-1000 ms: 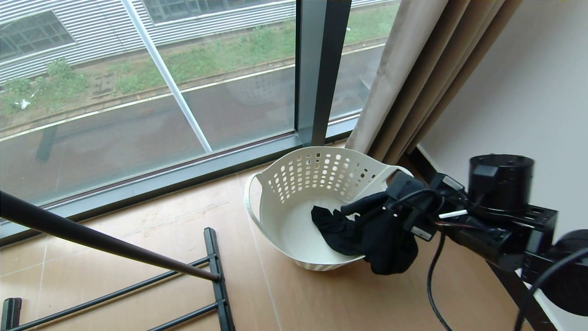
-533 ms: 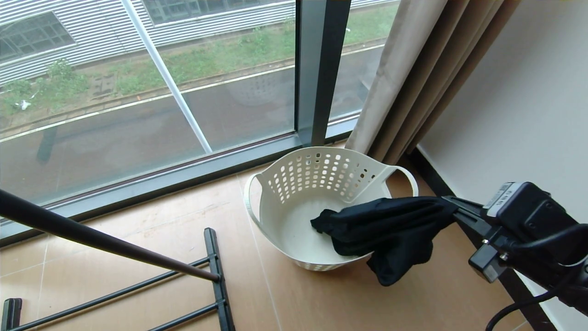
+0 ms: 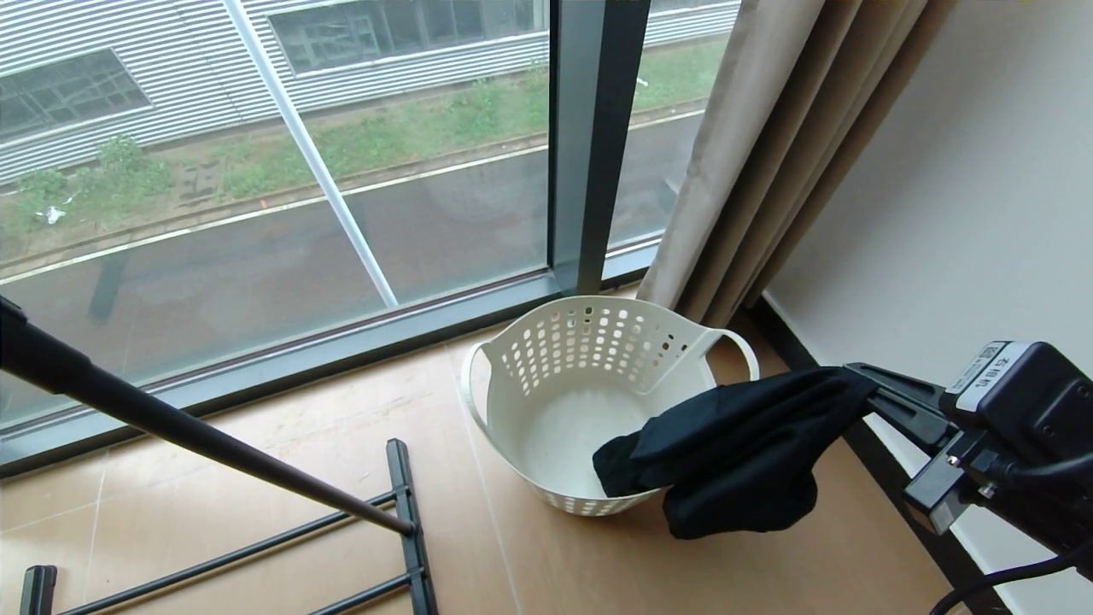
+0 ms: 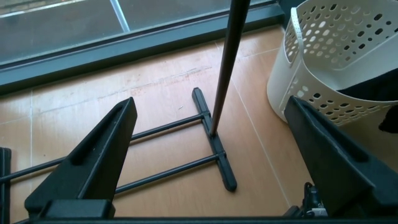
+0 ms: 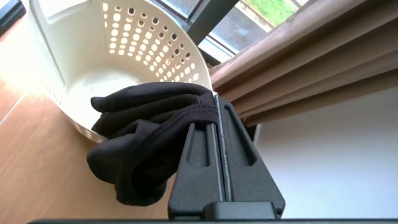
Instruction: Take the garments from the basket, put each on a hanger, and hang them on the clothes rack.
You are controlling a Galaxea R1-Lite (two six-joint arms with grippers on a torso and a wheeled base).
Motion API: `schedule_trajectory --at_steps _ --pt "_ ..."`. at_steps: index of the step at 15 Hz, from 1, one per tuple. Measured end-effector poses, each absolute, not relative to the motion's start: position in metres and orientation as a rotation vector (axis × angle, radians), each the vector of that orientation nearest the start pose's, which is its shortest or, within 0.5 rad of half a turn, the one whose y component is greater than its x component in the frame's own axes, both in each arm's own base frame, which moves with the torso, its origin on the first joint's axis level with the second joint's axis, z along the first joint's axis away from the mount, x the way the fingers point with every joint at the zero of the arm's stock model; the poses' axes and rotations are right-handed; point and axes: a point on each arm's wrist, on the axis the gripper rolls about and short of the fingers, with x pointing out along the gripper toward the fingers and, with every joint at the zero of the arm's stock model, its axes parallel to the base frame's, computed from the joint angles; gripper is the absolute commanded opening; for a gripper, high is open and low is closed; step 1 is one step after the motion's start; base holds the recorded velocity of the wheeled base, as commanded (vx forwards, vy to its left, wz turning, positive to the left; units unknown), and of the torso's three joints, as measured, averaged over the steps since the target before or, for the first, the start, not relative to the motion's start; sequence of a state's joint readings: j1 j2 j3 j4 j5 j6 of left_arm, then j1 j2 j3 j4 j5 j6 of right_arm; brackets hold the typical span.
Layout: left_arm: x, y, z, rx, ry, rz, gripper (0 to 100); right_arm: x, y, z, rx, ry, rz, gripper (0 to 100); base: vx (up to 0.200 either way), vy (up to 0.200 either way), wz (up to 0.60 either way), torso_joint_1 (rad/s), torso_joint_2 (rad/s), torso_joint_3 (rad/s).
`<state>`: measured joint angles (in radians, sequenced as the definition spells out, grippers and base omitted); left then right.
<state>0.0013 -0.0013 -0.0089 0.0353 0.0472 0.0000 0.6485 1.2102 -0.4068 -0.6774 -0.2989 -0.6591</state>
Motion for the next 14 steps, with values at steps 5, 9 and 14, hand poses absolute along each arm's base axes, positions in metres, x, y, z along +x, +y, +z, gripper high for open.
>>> schedule_trajectory --at_steps 5,9,14 --pt "-0.0237 0.0010 0.0744 0.000 0.024 0.049 100 0.1395 0.0970 0.1939 -0.712 -0.002 0.374 0 0.000 0.000 0.00 0.111 -0.44 -0.137" --pt "-0.0237 0.0010 0.0744 -0.001 0.024 0.049 100 0.1393 0.0968 0.1929 -0.713 0.002 0.374 0 0.000 0.000 0.00 0.149 -0.46 -0.117" --pt "-0.0237 0.0010 0.0744 -0.001 0.024 0.049 100 0.1390 0.0966 0.1921 -0.715 0.004 0.375 0 0.000 0.000 0.00 0.181 -0.49 -0.104"
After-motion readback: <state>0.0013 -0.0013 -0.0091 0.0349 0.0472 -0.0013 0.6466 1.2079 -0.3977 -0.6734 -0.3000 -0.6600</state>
